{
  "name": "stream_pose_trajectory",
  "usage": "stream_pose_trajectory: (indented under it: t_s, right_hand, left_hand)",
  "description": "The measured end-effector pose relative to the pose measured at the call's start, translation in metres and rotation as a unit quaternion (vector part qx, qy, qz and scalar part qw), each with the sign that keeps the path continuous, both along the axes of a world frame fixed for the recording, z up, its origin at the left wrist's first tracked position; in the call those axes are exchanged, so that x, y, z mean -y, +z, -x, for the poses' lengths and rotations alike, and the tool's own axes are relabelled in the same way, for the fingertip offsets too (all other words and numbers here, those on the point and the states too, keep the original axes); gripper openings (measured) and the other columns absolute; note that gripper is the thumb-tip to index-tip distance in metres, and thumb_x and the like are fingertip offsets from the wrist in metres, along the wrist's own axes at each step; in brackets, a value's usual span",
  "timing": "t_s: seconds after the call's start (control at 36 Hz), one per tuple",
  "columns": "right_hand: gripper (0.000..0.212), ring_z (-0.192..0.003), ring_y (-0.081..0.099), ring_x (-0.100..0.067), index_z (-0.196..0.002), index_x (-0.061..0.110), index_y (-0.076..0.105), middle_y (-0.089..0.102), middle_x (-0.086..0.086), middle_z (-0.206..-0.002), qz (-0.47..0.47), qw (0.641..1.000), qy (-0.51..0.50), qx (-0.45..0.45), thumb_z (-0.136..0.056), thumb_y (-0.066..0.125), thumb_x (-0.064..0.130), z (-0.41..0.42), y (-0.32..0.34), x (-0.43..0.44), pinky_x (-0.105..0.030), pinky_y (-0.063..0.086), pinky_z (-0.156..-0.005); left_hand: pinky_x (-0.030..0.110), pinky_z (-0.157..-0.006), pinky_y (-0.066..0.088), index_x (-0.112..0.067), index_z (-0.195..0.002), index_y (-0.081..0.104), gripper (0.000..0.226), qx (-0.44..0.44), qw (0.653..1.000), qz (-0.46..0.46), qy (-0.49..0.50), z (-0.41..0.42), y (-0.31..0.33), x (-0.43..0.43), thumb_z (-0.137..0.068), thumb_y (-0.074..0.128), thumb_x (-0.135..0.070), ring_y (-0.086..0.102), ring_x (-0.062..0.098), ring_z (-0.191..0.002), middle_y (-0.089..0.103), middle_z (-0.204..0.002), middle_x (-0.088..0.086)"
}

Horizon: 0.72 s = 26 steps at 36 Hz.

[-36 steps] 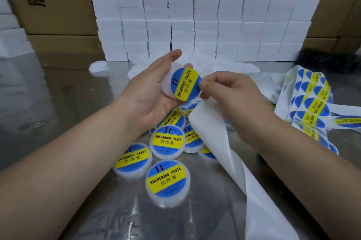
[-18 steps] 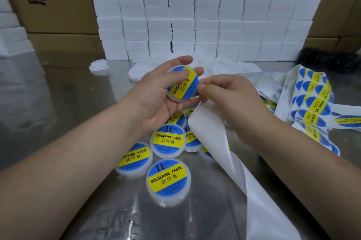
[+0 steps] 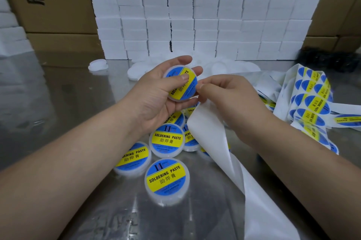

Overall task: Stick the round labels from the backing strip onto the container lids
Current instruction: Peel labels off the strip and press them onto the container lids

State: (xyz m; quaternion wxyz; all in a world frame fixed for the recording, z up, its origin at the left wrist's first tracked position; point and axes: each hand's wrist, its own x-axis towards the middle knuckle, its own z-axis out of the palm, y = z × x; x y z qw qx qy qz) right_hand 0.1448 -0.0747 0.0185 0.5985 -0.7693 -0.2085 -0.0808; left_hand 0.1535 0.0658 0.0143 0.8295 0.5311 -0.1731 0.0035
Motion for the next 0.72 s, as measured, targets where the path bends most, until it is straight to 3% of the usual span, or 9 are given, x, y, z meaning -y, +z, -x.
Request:
stream_pose_trajectory:
  t_s: [0.47,0.64,0.72]
  right_hand:
    - [0.031,-0.049,0.051,0.005,-0.057,0.027,0.064,0.06,0.015,-0.052,0.004,1.0,-0.001,0.007,-0.085,0.057,0.019,-0.005,-0.004,0.001,-0.008,0.038,-0.046]
    - [0.022,-0.057,0.053,0.013,-0.077,0.037,0.066,0.058,0.026,-0.051,0.042,0.999,0.017,0.009,-0.087,0.056,0.02,-0.007,-0.006,-0.001,-0.002,0.036,-0.05]
    - [0.027,-0.058,0.054,0.012,-0.069,0.038,0.063,0.059,0.025,-0.051,0.053,0.999,0.006,0.008,-0.087,0.055,0.02,-0.006,-0.006,-0.004,-0.003,0.037,-0.05]
  left_hand:
    - [0.031,-0.064,0.058,-0.023,-0.096,0.06,0.027,0.007,0.999,-0.035,0.04,0.005,0.002,0.003,-0.091,0.045,0.0,0.07,0.017,-0.079,0.073,-0.092,-0.004]
    - [0.02,-0.056,0.053,-0.032,-0.095,0.057,0.025,0.069,0.972,-0.127,0.186,0.008,0.001,0.007,-0.093,0.05,-0.008,0.069,0.007,-0.076,0.068,-0.097,-0.013]
    - [0.018,-0.055,0.052,-0.034,-0.094,0.056,0.027,0.099,0.951,-0.155,0.248,0.01,0.0,0.008,-0.093,0.05,-0.008,0.068,0.003,-0.076,0.066,-0.095,-0.017]
